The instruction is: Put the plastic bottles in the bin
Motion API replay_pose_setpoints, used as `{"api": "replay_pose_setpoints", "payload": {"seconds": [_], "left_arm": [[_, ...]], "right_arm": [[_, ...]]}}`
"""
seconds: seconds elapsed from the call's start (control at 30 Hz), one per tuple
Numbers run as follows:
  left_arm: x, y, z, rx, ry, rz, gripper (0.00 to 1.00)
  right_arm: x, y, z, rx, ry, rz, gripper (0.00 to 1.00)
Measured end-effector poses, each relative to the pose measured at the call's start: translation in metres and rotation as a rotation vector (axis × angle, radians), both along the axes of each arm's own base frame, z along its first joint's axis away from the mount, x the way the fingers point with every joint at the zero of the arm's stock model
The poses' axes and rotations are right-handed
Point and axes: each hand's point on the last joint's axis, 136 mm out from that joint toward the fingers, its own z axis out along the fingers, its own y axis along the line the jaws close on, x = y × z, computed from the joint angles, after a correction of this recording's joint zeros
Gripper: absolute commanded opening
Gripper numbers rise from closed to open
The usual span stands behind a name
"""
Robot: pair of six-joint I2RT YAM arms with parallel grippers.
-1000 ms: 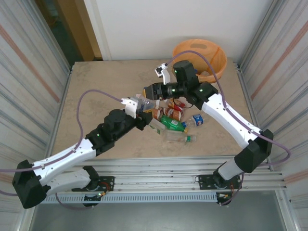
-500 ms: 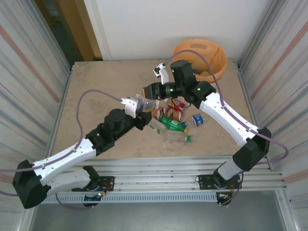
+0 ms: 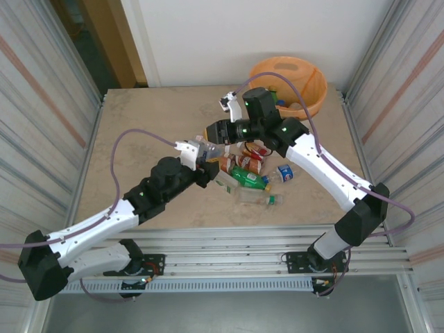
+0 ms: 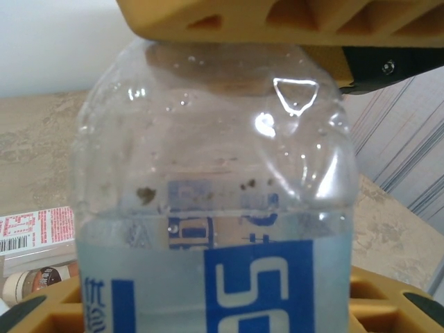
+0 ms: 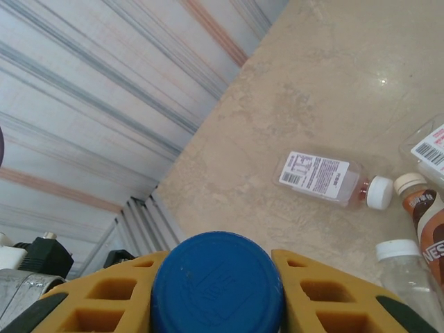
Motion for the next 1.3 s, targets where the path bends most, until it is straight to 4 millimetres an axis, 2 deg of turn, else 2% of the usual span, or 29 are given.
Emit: {"api": "replay_pose_setpoints", "payload": {"seconds": [0.13,0.17,0.23,0.3,0.47,0.6,0.73,0.9,0.97,1.07,1.2,1.3], "left_arm": [[0.0,0.001,0.001,-0.006,-0.001,0.004,0.95],[0.0,0.001,0.003,-0.01,-0.003,0.002,0.99],[-0.002,0.002,0.007,-0.018,-0.011,0.001,0.99],[-0.004,0.005,0.013,-0.031,-0.022,0.001,0.99],[-0.012,0.017,0.036,-0.077,-0.064,0.013,0.99],[-0.013,0.029,0.044,-0.089,-0.079,0.054,0.99],[-0.012,0.036,0.039,-0.073,-0.069,0.088,0.99],[-0.011,0.043,0.026,-0.042,-0.051,0.119,0.99],[-0.01,0.045,0.024,-0.037,-0.05,0.129,0.99],[-0.01,0.047,0.023,-0.033,-0.049,0.137,0.99],[-0.01,0.049,0.022,-0.031,-0.044,0.149,0.99],[-0.009,0.051,0.021,-0.034,-0.04,0.156,0.99]], "right_arm": [[0.001,-0.002,-0.002,-0.01,0.003,-0.012,0.1],[0.002,-0.003,-0.003,-0.019,0.003,-0.021,0.1],[0.003,-0.007,0.0,-0.036,-0.005,-0.032,0.09],[0.006,-0.01,0.012,-0.04,-0.031,-0.049,0.08],[0.025,-0.033,0.064,-0.015,-0.157,-0.122,0.05],[0.051,-0.072,0.113,0.006,-0.277,-0.243,0.02],[0.076,-0.122,0.155,0.026,-0.377,-0.386,0.02],[0.11,-0.184,0.185,0.024,-0.444,-0.561,0.01],[0.125,-0.202,0.186,0.014,-0.448,-0.611,0.0],[0.156,-0.227,0.174,-0.015,-0.425,-0.677,0.0],[0.197,-0.251,0.142,-0.056,-0.36,-0.733,0.0],[0.221,-0.262,0.112,-0.087,-0.299,-0.753,0.02]]}}
